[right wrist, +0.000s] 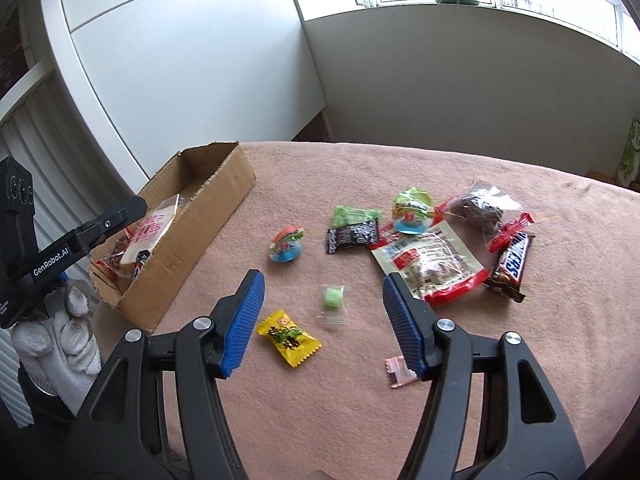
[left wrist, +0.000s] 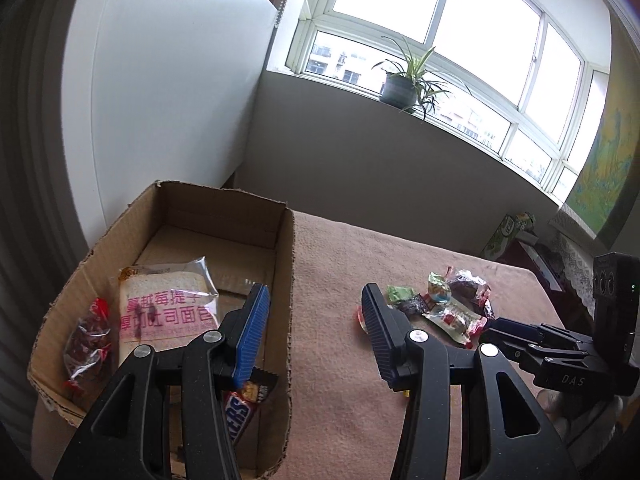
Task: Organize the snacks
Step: 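Grasp the pink candy with the right tool while the left tool grasps the yellow packet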
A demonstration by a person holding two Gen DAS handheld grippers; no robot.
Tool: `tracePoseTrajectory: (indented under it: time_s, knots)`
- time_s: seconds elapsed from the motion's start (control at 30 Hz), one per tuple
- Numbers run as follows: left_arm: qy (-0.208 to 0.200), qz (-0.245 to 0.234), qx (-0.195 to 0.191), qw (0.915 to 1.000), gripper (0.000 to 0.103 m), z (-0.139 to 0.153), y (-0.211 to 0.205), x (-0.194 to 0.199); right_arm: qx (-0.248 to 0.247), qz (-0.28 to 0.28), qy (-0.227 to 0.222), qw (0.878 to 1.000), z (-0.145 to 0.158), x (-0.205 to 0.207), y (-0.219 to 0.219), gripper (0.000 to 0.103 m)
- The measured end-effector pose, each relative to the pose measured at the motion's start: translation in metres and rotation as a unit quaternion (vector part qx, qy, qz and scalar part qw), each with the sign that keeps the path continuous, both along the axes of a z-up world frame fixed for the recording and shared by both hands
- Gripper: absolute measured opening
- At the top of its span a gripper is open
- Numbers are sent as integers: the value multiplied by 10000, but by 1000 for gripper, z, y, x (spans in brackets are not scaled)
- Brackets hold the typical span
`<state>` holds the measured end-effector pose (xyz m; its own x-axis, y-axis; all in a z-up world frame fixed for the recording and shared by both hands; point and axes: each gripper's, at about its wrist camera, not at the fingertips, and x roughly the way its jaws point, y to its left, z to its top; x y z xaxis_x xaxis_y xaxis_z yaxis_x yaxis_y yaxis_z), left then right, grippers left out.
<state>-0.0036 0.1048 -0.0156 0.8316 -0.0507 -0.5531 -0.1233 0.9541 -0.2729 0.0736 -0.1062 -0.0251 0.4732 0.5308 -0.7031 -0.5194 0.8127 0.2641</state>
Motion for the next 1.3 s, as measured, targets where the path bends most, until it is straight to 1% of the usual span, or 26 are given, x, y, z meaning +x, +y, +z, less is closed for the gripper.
tracePoseTrajectory:
  time_s: [0.17, 0.37, 0.47, 0.53, 0.63, 0.8, 0.87, 0.97, 1.0, 1.07, 1.23, 1.3]
  knots:
    - [206, -460, 47, 9987, 47, -10, -32, 9, -57, -213, 94, 9997, -8, 4, -28, 64]
    - [608, -1075, 257, 9920, 47, -31, -70, 8, -153, -310, 367, 9987, -30, 1, -55, 64]
    - [876, -1451, 129, 9854, 47, -45, -82, 5, -169, -240, 536, 9981, -39, -4, -60, 64]
    - [1024, -1548, 74, 9826, 47, -52, -89, 4, -199, -219, 612, 9977, -43, -9, -62, 64]
    - [1238, -1719, -173, 9772, 47, -61, -94, 6, -79, -72, 793, 9968, -46, -16, -62, 64]
    - [1358, -1777, -277, 9743, 47, -63, -99, 11, -152, -21, 935, 9955, -55, -13, -52, 64]
    - [1387, -1804, -279, 9734, 47, -62, -101, 13, -211, -17, 912, 9956, -57, -10, -46, 64]
    - [1442, -1791, -137, 9731, 47, -65, -105, 19, -268, -22, 887, 9957, -56, -3, -40, 64]
    - [1468, -1798, -123, 9726, 47, -66, -107, 22, -277, -34, 896, 9956, -56, 0, -39, 61]
    - [1502, -1821, -82, 9717, 47, -67, -109, 27, -293, -52, 904, 9955, -57, 5, -38, 59]
    - [1494, -1834, 231, 9713, 47, -67, -117, 35, -339, -61, 908, 9953, -57, 14, -36, 57]
    - [1497, -1807, 346, 9715, 47, -68, -118, 36, -491, -65, 824, 9954, -57, 15, -32, 52]
